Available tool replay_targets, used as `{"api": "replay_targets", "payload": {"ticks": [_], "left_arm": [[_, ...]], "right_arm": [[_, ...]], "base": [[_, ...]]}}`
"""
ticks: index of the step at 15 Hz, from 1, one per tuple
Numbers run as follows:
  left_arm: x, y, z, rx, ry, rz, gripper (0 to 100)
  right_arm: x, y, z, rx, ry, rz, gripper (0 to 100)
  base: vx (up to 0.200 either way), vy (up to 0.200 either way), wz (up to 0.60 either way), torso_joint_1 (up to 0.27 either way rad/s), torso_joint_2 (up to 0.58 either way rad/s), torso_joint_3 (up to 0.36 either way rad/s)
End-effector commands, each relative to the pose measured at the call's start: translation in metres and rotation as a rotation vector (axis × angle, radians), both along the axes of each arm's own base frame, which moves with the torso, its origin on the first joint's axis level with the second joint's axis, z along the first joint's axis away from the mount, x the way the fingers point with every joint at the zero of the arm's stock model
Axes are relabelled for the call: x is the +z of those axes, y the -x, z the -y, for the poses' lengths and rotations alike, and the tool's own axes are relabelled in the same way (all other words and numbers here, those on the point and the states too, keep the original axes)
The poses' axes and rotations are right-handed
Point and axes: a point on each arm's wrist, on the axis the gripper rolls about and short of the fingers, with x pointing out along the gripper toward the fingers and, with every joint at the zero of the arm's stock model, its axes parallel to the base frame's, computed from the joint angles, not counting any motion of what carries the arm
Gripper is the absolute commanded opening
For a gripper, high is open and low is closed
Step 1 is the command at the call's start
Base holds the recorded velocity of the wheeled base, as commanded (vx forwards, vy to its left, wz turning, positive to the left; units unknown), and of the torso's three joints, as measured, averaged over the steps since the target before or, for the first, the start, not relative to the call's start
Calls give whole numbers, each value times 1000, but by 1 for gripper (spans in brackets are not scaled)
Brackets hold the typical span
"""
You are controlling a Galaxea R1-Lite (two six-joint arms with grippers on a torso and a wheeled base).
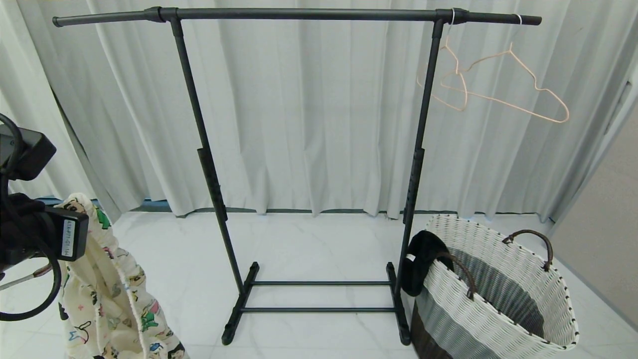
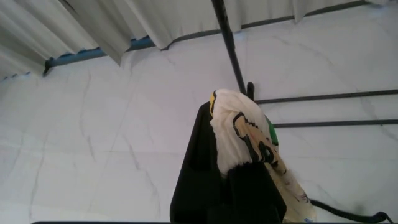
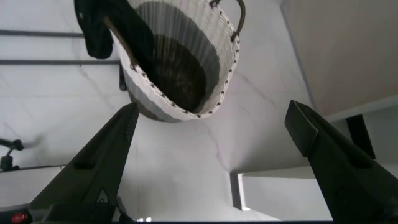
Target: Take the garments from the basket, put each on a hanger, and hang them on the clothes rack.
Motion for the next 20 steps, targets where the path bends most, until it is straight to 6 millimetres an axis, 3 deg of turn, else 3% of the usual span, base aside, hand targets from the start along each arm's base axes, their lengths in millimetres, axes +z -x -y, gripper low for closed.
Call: {"api": "replay_targets", "payload": {"ticks": [1, 10, 20], "left_arm": [[0, -1, 0, 1, 0, -3, 0], [-1, -2, -2, 12, 0, -6, 0], [1, -5, -2, -2, 3, 33, 0]], "right_arm": [[0, -2, 0, 3, -1, -6, 100], [6, -26, -3, 12, -9, 64, 100], [9, -30, -3, 12, -10, 76, 100]], "base": [[0, 0, 0, 115, -261, -286], [0, 0, 0, 183, -504, -288], [0, 0, 0, 204, -477, -269]]}}
